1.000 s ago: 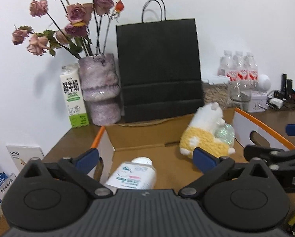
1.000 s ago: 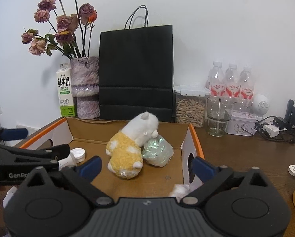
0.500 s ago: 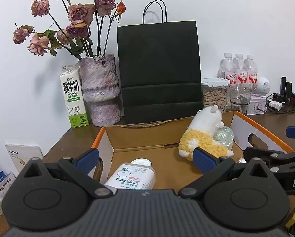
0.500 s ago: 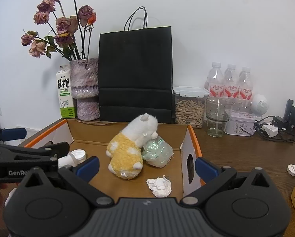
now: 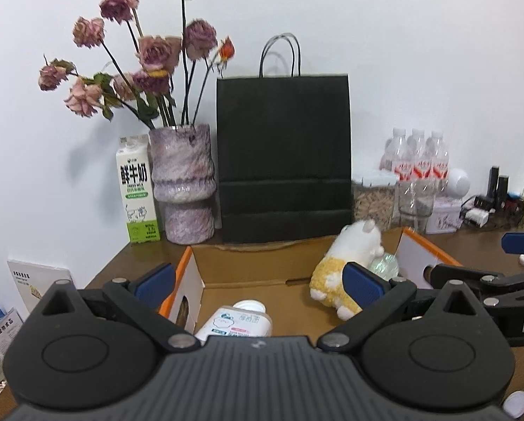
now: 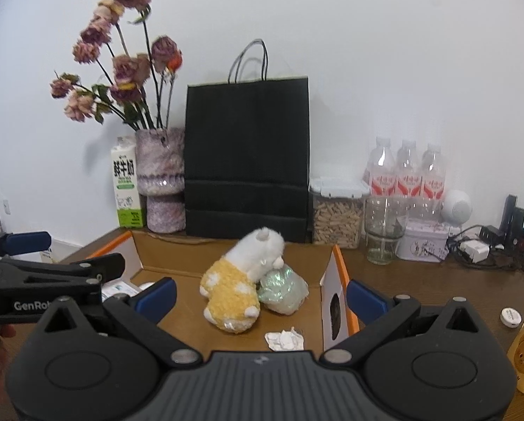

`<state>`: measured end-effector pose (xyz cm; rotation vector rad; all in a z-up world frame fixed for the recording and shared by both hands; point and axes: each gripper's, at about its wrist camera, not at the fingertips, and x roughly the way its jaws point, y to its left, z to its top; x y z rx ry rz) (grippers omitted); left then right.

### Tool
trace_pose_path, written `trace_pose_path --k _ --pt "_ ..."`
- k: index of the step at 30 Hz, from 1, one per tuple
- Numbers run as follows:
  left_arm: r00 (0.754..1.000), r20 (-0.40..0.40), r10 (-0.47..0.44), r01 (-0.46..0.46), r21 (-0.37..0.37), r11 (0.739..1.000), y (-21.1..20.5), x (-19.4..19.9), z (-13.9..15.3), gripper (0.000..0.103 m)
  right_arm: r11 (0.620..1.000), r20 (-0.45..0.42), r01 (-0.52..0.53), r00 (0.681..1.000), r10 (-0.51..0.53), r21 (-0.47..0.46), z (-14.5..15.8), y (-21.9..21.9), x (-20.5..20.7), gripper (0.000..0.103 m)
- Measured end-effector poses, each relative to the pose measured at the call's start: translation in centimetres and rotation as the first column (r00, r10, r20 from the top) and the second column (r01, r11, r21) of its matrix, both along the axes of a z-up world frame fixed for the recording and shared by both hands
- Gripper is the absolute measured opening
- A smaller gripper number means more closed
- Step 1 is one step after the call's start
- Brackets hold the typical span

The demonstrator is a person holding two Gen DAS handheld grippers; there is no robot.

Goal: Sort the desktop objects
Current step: 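Lift both open tools out of the box back toward the table, then move the left tool to the purple cloth while the right tool reaches the yellow sponge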

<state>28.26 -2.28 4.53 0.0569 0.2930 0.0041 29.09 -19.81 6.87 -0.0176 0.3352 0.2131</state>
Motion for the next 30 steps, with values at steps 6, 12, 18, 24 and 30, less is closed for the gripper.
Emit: trace_pose_path --k 6,12,18,24,30 --pt "0.999 0.049 -0.02 0.019 0.009 1.0 0.2 -2.5 1.6 0.103 1.0 0.034 -0.025 0.999 0.025 -0.01 1.4 0.4 -2.0 0.103" --pt "0.997 0.07 -0.036 0.036 0.003 0.999 1.1 -5.2 2.3 0.103 0.998 0.071 -0.046 0.996 0.048 -0.034 2.1 0.4 -5.4 0.103" --pt "0.997 0.06 -0.048 0.046 0.036 0.998 2.1 -8.0 2.1 0.103 0.998 0.059 -0.045 0.997 0.048 -0.05 1.6 -0.5 -8.8 0.103" --pt "0.999 0.014 -0.049 0.048 0.047 0.998 3.2 -10.3 0.8 0.103 0.997 0.005 -0.031 1.0 0.031 -0.068 -0.1 -1.4 -11.3 0.103" --pt "0.999 -0.045 -0.029 0.031 0.043 0.999 4.3 -12.1 -1.0 0.103 0.996 -0.062 -0.02 0.998 0.014 -0.085 -2.2 -2.3 -12.9 0.103"
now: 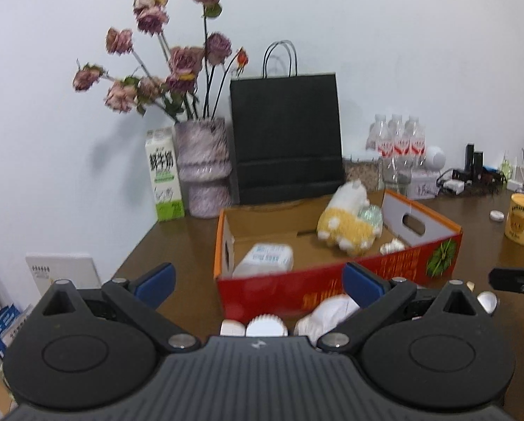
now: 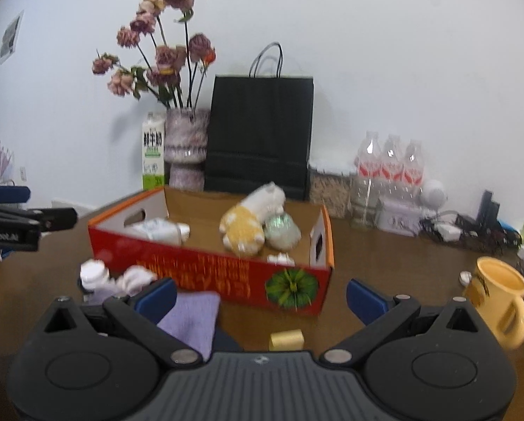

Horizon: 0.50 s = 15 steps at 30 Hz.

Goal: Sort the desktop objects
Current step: 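Move the left tool to the purple cloth while the right tool reaches the yellow sponge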

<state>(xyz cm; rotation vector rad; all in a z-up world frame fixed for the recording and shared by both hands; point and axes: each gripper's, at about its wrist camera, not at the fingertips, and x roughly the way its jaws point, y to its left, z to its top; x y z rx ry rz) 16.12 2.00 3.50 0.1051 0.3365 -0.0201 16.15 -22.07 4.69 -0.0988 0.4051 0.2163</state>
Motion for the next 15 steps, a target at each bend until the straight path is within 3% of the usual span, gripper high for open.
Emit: trace_pose_path --k 10,15 --pt "0.991 -0.108 0.074 -0.08 -0.053 0.995 2.4 -2.2 -2.9 0.103 0.999 -0.101 0.051 0.994 -0.051 -0.002 -3.1 -1.5 -1.3 0.103" --pt "0.987 -0.149 0.067 -0.074 -0.046 0.996 2.4 -2.6 -3.8 0.103 0.998 -0.132 0.069 0.989 -0.069 -0.008 -3.9 -1.8 -1.4 0.103"
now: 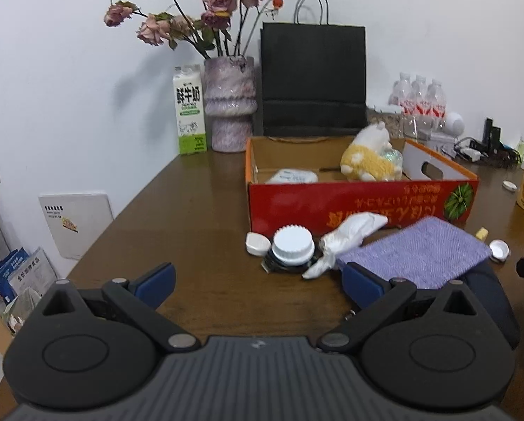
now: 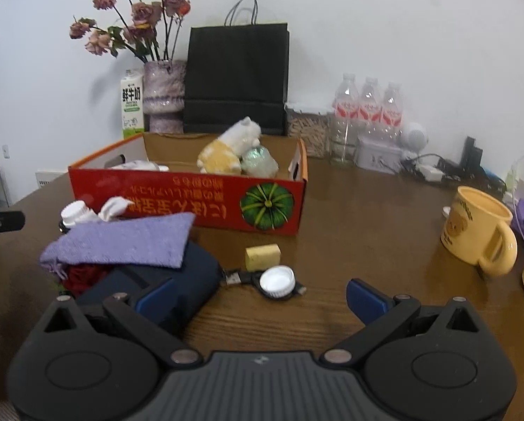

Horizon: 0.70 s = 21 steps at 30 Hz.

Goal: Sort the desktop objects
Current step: 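Move the left tool to the purple cloth while the right tool reaches the yellow sponge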

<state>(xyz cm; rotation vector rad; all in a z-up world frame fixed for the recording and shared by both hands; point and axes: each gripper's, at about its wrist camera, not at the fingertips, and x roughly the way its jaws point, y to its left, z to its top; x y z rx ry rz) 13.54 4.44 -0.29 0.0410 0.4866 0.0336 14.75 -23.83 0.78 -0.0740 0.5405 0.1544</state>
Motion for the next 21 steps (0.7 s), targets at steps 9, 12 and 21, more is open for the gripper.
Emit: trace_pose_path --k 9,12,21 --pt "0.996 0.003 -0.088 0.088 0.008 0.996 -2.4 0.8 0.5 0.103 1.0 -0.008 -0.005 1.0 0.005 -0.011 -0.2 0.3 0.3 0.103" --pt "0.991 -0.014 -0.131 0.131 0.003 0.991 -3.7 1.6 0.3 0.103 1.0 -0.018 0.005 1.0 -0.005 -0.023 -0.4 0.0 0.8 0.103" --pt "0.97 -0.064 -0.236 0.237 -0.003 0.972 -8.0 4.5 -0.1 0.103 0.998 -0.022 0.024 0.999 -0.025 -0.055 -0.7 -1.3 2.4 0.102"
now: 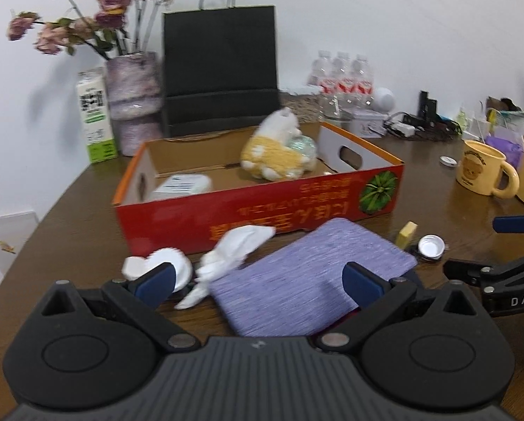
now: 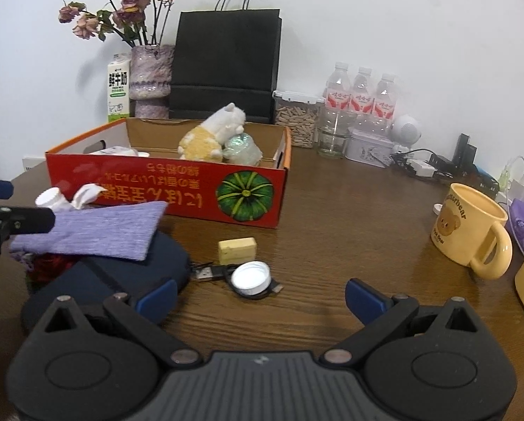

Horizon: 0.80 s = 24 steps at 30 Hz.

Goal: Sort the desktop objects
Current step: 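Move the left tool to the purple cloth while the right tool reaches the yellow sponge, then close the left tool on the purple cloth while the right tool grips the yellow sponge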

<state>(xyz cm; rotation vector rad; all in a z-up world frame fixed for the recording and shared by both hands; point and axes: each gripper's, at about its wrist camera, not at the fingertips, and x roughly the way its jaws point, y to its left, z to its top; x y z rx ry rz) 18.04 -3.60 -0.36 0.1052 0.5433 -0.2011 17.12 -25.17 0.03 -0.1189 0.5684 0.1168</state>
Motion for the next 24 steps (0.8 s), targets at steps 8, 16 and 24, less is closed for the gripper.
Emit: trace_pose_path --k 8,16,24 --pt "0.995 -0.076 -0.059 0.058 -0.021 0.998 -2.3 2.4 -1.1 0.1 1.0 -0.008 -0.026 1.0 0.026 0.006 -0.3 -0.5 0.8 0.101" --pt "0.986 -0.14 -0.093 0.077 -0.116 0.99 -2.0 3.0 -1.8 0.076 0.998 -0.011 -0.056 0.998 0.056 0.018 -0.5 -0.4 0.9 0.101" --pt "0.972 -0.149 -0.182 0.149 -0.207 0.967 -2.5 2.4 -1.6 0.015 0.998 -0.008 -0.061 0.998 0.062 0.023 -0.5 -0.4 0.6 0.101"
